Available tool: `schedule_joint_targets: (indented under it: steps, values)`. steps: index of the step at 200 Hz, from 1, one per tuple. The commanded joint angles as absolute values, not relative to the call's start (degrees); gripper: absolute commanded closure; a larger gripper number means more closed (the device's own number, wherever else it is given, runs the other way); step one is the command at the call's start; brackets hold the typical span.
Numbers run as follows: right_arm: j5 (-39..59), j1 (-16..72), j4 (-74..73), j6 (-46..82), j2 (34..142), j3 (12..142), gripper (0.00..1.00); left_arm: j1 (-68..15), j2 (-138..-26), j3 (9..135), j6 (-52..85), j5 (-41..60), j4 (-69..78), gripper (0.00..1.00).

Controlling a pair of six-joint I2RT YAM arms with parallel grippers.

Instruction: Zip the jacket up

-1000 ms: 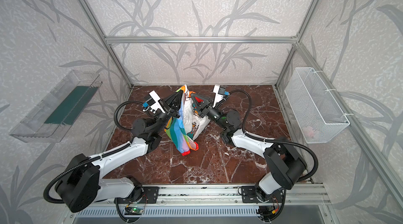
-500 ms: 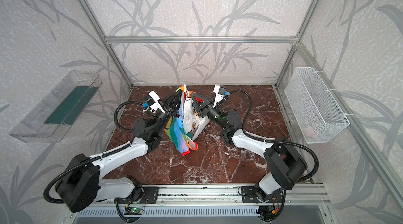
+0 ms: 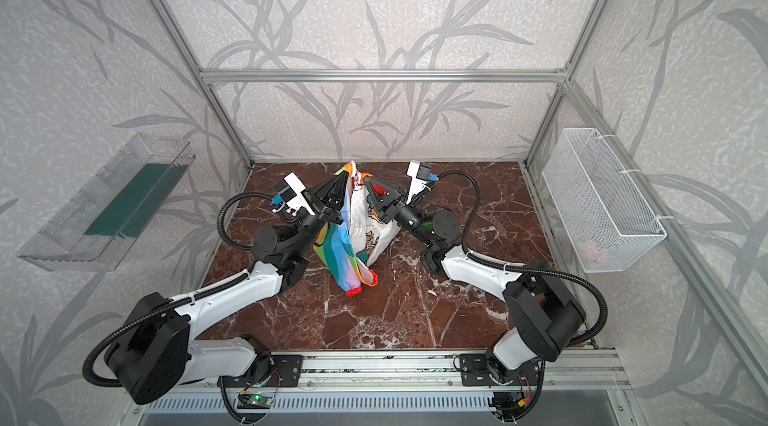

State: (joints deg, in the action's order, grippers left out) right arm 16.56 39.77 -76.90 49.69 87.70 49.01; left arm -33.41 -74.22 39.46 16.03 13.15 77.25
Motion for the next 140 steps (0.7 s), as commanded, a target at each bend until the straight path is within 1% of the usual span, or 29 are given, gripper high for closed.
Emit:
schedule_joint_targets:
  steps: [1, 92, 140]
  values:
    - [16.25, 40.00, -80.45, 49.30, 85.95, 51.49, 1.00, -33.74, -73.02, 39.26, 15.21, 14.51, 80.91, 1.00]
    - [14.36, 40.09, -80.45, 48.52, 84.63, 51.99, 1.00, -34.14, -73.30, 39.04, 14.37, 13.78, 80.96, 1.00]
    - [13.64, 40.38, -80.42, 48.08, 84.02, 53.00, 1.00, -34.37, -74.26, 41.53, 14.50, 14.84, 80.99, 1.00]
